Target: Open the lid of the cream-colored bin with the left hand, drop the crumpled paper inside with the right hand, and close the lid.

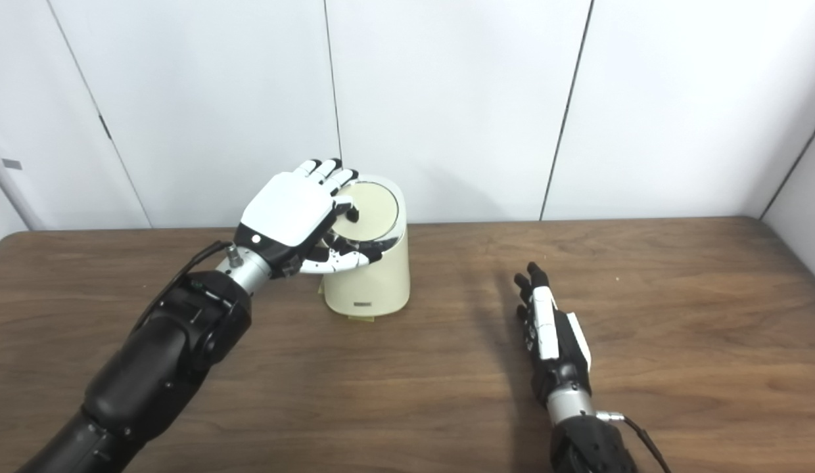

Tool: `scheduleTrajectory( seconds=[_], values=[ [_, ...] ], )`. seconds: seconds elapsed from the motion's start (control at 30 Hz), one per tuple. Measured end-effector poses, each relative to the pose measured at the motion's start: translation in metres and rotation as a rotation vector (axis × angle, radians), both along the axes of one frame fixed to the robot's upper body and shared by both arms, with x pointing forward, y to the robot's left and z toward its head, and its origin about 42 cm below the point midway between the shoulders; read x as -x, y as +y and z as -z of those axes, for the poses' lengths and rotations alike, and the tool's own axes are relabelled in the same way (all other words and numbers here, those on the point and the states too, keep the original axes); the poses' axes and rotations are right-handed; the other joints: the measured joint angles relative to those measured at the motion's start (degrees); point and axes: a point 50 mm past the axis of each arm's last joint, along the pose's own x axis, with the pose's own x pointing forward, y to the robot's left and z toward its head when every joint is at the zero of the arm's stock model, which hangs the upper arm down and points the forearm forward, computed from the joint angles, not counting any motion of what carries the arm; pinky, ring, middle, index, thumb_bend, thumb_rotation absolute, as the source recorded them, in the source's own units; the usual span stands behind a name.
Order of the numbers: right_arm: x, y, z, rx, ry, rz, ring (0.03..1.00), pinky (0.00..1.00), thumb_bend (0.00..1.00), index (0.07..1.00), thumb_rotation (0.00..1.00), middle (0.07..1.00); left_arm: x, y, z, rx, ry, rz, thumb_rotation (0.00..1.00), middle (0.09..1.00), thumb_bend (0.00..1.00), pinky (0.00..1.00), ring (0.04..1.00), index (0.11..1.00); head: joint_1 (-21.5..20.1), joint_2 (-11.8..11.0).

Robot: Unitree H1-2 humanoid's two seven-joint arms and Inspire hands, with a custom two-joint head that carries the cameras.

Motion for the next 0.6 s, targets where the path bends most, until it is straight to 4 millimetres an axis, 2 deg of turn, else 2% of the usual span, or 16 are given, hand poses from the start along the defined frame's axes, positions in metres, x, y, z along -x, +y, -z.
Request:
scheduleTrajectory(
  seconds=[0.23,0.5,0.6],
  values=[
    [0.000,0.002,-0.001,-0.006,0.004,0.000,1.000,1.00,0.64,0.991,1.00,0.952,0.000,0.000,0.001,0.004,0.012,0.007,1.00,0.947,0.59,0.93,0.978,0.695,0.1,0.0],
    [0.000,0.002,-0.001,-0.006,0.003,0.000,1.000,1.00,0.63,0.987,1.00,0.942,0.003,0.007,0.004,0.072,0.026,0.007,1.00,0.903,0.55,0.89,0.935,0.716,0.0,-0.3],
    [0.000,0.002,-0.001,-0.007,0.002,0.000,1.000,1.00,0.63,0.988,1.00,0.948,0.006,0.011,0.007,0.160,0.055,0.004,0.95,0.889,0.53,0.86,0.915,0.777,0.1,-0.4]
  ],
)
